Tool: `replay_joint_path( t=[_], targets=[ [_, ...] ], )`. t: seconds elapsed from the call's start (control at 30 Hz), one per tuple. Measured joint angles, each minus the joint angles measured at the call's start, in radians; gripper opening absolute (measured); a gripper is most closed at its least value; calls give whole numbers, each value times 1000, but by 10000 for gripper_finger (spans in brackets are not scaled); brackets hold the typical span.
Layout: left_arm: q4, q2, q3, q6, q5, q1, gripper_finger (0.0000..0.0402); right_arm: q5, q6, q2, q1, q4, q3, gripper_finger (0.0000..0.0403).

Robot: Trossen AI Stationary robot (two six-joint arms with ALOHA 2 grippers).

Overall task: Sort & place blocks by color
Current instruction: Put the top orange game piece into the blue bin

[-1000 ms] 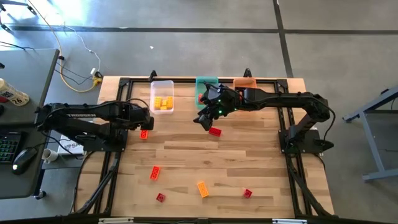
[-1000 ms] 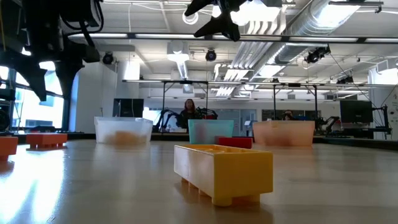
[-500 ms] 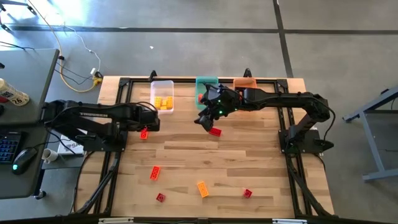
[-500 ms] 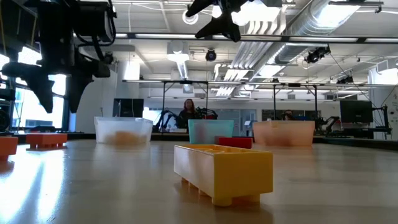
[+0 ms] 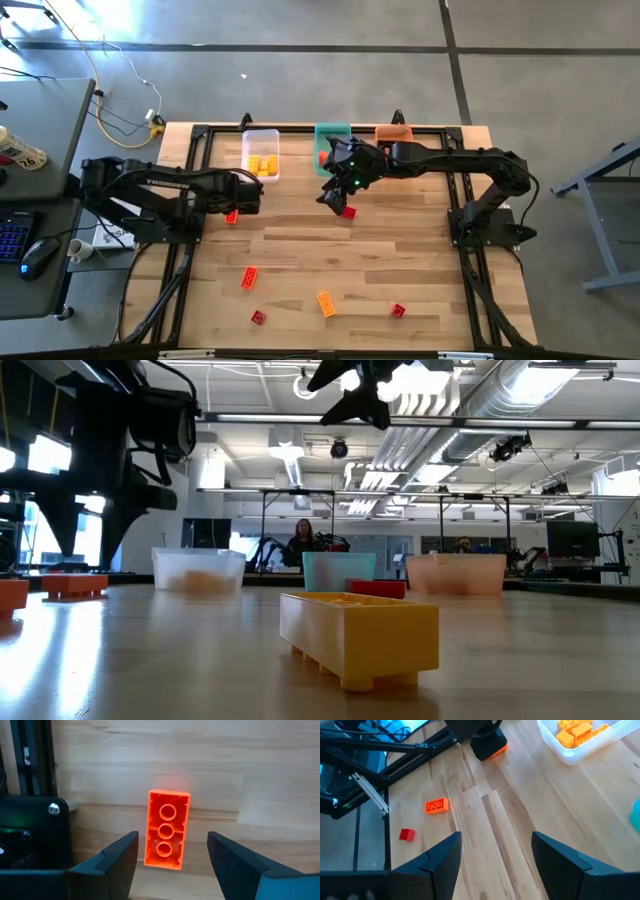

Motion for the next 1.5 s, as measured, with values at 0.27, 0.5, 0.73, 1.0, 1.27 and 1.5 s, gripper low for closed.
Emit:
replay_joint_path(
  t=[0.27, 0.5, 0.73, 1.0, 1.27, 1.5],
  targets=[
    [0, 80, 0, -17, 14, 0, 225, -3, -47, 0, 0, -31, 0, 227],
    [17, 143, 0, -31, 23, 0, 225, -30, -82, 0, 0, -52, 0, 227],
    [24, 207, 0, -28, 63, 0, 225, -39, -105, 0, 0, -53, 0, 227],
    [62, 258, 2, 41, 72, 0, 225, -39, -103, 0, 0, -53, 0, 227],
    [73, 271, 3, 110, 60, 0, 207, -38, -101, 0, 0, -53, 0, 227],
    [72, 271, 3, 239, 51, 0, 128, -37, -93, 0, 0, -53, 0, 227]
  ],
)
